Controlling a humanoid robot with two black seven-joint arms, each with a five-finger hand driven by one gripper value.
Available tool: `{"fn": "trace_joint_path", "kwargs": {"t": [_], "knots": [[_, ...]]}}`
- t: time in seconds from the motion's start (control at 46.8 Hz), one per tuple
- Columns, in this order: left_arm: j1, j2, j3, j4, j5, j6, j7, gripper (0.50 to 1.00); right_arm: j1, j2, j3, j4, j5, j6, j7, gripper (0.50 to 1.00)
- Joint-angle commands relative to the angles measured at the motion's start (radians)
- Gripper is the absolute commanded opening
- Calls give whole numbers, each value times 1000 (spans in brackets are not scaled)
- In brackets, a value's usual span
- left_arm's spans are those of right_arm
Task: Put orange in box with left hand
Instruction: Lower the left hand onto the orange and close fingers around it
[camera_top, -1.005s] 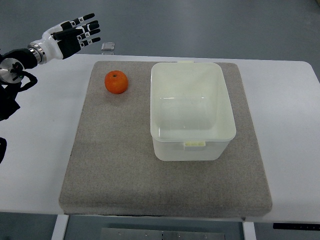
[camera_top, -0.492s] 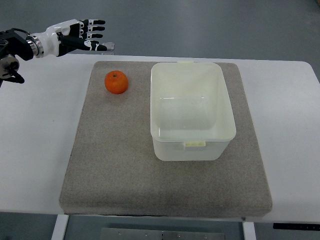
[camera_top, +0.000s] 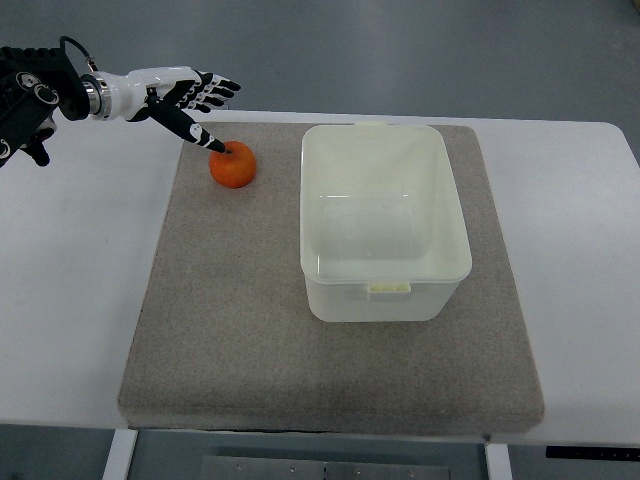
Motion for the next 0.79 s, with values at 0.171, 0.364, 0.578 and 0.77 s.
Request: {"fn": "trace_joint_path", "kwargs": {"t": [0.171, 0.364, 0.578, 0.77], "knots": [[-3, -5, 8, -49, 189, 61, -38, 981, 0, 0, -1, 0, 0, 0, -2, 926], [-3, -18, 36, -41, 319, 94, -38, 981, 0, 0, 1, 0, 0, 1, 0, 926], [5, -78, 153, -12, 347, 232, -36, 984, 0, 0, -1, 0, 0, 0, 0, 926], [8, -97, 185, 8, 349, 256, -36, 979, -1, 0, -1, 0, 0, 0, 0, 926]]}}
